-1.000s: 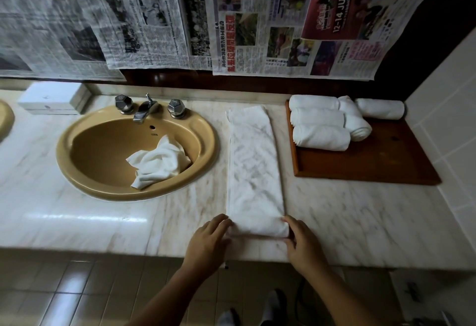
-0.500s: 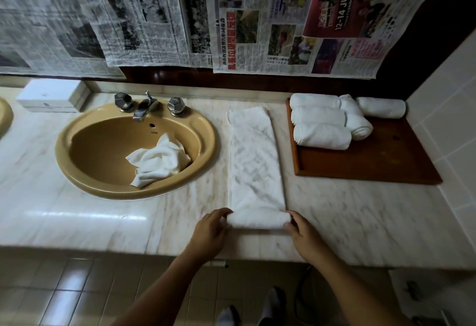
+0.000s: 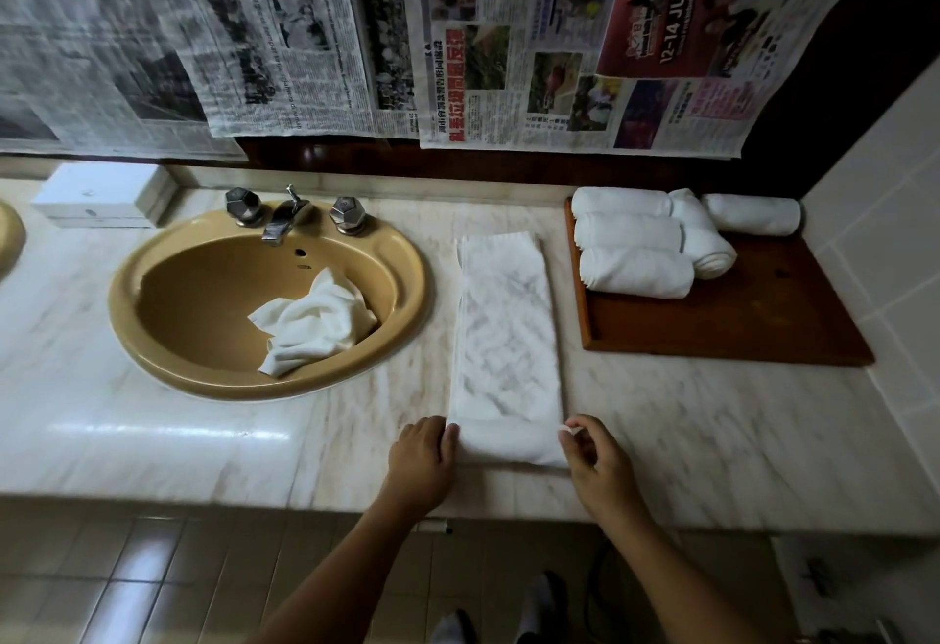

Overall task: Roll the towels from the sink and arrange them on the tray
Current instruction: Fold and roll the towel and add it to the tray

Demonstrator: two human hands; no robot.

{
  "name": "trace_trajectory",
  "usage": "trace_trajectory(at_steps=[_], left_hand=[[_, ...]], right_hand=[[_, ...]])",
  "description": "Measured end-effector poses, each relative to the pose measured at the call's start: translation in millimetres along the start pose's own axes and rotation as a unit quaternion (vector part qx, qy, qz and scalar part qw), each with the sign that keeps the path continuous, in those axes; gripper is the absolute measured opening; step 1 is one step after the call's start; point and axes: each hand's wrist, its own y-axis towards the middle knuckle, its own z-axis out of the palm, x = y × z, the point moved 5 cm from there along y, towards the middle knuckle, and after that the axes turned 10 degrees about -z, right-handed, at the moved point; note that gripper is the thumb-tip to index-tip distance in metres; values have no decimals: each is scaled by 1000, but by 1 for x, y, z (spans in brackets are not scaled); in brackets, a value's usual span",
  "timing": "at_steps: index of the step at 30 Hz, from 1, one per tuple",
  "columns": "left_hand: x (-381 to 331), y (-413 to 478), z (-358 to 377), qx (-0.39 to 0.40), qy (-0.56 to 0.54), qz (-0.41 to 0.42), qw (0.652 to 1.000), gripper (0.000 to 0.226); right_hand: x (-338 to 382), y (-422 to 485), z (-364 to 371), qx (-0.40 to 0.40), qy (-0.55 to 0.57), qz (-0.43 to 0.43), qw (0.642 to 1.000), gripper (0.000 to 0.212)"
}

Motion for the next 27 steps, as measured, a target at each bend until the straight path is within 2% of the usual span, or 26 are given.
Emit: trace_trajectory(at_steps=[3,5,7,9,12,16,18,24,27], left_hand=[[-1,0,-3,-15,8,-1,1000,37],[-6,-1,-8,-9,2,-6,1000,34],[-10,-1,-16,-22,-30,-18,999,16],[-13,-4,-24,-57,-57,21,997,13],[-14,-10,-22,-89,-18,132,987,16],[-2,-20,-13,-56,55,176,981,53],[1,-20,-11,-42,88,185,978,64],[-8,-5,-11,-31,147,221,964,52],[-9,4,-11,-18,132,226,965,48]], right_hand=[[-10,-1,2,42,26,34,998,48],[-10,2,1,60,21,49,997,48],[-8,6,0,79,1,52,996,47],[-6,9,2,94,-21,53,994,48],[-7,12,4,106,-42,68,991,51],[-5,17,6,91,-62,67,992,46],[-3,21,6,86,-57,76,992,42],[3,33,0,54,-21,104,993,19],[9,33,-5,-3,-44,-2,999,23]])
